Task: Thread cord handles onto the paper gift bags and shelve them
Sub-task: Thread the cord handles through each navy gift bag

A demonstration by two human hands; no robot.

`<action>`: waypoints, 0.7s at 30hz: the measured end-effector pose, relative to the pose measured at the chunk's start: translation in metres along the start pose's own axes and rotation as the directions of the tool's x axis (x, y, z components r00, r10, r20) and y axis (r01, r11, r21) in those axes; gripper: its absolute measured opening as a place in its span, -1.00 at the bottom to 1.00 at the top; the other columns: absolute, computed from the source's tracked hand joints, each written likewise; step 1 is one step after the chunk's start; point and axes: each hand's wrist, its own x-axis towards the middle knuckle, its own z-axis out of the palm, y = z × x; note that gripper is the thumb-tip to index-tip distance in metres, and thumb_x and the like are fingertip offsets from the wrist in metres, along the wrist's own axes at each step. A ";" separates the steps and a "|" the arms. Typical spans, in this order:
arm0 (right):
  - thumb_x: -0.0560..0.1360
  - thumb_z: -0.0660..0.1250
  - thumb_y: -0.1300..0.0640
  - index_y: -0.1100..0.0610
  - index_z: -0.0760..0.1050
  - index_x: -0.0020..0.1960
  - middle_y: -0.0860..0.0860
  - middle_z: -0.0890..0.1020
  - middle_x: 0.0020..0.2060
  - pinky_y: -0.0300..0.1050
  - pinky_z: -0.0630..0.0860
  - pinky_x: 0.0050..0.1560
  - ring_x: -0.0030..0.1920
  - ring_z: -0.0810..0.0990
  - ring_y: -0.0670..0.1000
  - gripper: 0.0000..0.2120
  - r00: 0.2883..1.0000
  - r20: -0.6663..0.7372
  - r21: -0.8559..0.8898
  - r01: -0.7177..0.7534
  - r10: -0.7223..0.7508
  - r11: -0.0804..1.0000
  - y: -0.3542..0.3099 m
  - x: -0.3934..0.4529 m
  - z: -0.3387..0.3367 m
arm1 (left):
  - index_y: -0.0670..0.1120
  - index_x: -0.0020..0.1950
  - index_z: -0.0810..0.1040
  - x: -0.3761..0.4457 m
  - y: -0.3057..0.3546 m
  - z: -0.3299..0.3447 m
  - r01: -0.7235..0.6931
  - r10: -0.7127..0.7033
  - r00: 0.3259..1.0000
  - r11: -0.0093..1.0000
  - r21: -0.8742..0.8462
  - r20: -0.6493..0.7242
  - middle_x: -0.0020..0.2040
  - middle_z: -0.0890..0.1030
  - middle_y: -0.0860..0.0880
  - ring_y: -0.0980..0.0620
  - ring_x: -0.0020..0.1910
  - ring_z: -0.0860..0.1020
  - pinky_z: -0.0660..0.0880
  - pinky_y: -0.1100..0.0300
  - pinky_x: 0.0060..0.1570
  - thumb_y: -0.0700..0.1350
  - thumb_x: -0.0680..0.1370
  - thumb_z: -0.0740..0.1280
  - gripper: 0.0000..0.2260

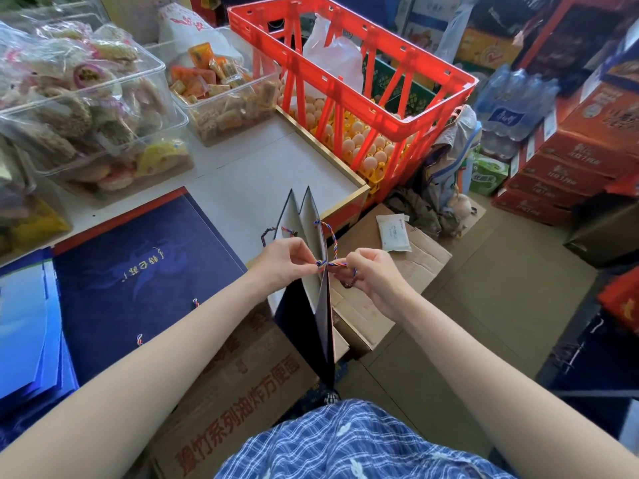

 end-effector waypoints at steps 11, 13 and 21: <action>0.43 0.40 0.35 0.20 0.58 -0.03 0.04 0.64 -0.22 -0.19 0.48 -0.21 -0.23 0.57 -0.05 -0.85 0.996 0.086 -0.318 0.006 0.023 0.948 0.009 -0.003 -0.018 | -0.08 0.02 0.61 -0.007 0.000 0.017 0.035 -0.031 0.987 0.999 -0.027 0.156 -0.06 0.65 -0.06 0.07 -0.04 0.60 0.53 0.20 0.07 -0.20 0.41 0.47 -0.80; 0.42 0.43 0.28 0.17 0.63 -0.11 0.02 0.64 -0.29 -0.22 0.48 -0.27 -0.29 0.55 -0.08 -0.92 0.998 0.065 -0.428 0.031 -0.004 0.903 0.010 -0.002 -0.019 | -0.09 0.05 0.61 -0.008 0.001 0.020 0.025 -0.024 0.987 1.000 -0.008 0.161 -0.07 0.65 -0.02 0.10 -0.06 0.60 0.53 0.22 0.06 -0.18 0.42 0.47 -0.78; 0.48 0.35 0.27 0.20 0.57 -0.14 0.04 0.63 -0.35 -0.45 0.40 -0.41 -0.44 0.59 -0.22 -0.96 0.997 0.049 -0.591 0.073 -0.055 0.803 0.014 -0.007 -0.021 | -0.11 0.10 0.61 -0.017 0.004 0.034 0.006 -0.019 0.985 0.997 0.076 0.170 -0.11 0.62 0.06 0.20 -0.14 0.57 0.50 0.36 -0.11 -0.16 0.43 0.45 -0.75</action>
